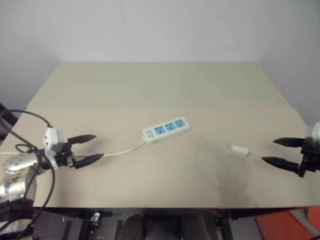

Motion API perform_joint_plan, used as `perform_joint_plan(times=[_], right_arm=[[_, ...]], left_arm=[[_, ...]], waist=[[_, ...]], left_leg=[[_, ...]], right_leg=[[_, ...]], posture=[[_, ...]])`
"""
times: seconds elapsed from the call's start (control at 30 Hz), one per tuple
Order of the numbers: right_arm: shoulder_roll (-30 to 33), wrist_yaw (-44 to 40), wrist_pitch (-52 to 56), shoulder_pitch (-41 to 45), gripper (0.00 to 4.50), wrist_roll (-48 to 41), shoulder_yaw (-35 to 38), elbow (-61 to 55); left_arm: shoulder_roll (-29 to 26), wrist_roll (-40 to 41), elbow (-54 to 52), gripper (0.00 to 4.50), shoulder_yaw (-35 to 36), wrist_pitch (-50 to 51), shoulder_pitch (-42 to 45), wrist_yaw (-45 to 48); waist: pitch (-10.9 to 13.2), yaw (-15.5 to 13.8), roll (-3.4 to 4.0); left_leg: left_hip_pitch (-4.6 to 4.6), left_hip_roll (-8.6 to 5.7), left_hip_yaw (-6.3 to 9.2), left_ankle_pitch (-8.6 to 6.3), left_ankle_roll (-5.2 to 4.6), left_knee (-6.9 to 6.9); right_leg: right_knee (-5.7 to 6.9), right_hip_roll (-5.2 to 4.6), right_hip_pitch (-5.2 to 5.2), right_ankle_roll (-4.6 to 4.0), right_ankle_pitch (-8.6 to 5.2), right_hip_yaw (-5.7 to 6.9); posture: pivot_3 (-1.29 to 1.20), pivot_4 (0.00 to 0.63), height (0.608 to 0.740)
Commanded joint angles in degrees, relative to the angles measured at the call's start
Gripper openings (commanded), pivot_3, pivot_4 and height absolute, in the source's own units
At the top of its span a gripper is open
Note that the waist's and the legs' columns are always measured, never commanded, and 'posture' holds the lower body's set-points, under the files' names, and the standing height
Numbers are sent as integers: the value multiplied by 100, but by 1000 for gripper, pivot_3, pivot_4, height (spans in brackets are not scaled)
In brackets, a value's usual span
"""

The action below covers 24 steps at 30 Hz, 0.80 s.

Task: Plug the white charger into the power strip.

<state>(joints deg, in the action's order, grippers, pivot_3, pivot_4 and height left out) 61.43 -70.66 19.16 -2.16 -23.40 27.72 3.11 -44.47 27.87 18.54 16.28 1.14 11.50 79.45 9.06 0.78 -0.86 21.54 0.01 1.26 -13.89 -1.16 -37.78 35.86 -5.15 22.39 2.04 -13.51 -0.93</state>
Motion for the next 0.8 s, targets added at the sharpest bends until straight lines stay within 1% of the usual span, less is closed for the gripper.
perform_joint_plan(times=[0.03,0.3,0.63,0.8], right_arm=[[52,54,-11,-9,4500,-16,122,-149],[34,107,40,-75,4500,-48,71,-236],[82,66,90,113,4500,-123,-55,-212],[73,114,91,236,4500,-119,-130,-268]], left_arm=[[-68,16,22,4429,12,-36,100,59],[-88,19,97,4429,75,-117,108,60],[-57,-51,146,4429,69,-266,79,-6],[161,-82,493,4429,-73,-431,405,16]], waist=[[0,-3,0],[0,-6,0],[0,-8,0],[0,-12,0]], left_leg=[[0,0,0,0,0,0],[1,0,0,0,0,0],[1,0,0,0,0,0],[1,0,0,0,0,0]], right_leg=[[0,1,0,0,0,0],[-1,0,0,1,-1,1],[-2,-1,0,1,-1,1],[-1,-1,0,1,-1,1]], posture=[[0,150,740],[0,150,740],[0,150,740],[0,150,740]])
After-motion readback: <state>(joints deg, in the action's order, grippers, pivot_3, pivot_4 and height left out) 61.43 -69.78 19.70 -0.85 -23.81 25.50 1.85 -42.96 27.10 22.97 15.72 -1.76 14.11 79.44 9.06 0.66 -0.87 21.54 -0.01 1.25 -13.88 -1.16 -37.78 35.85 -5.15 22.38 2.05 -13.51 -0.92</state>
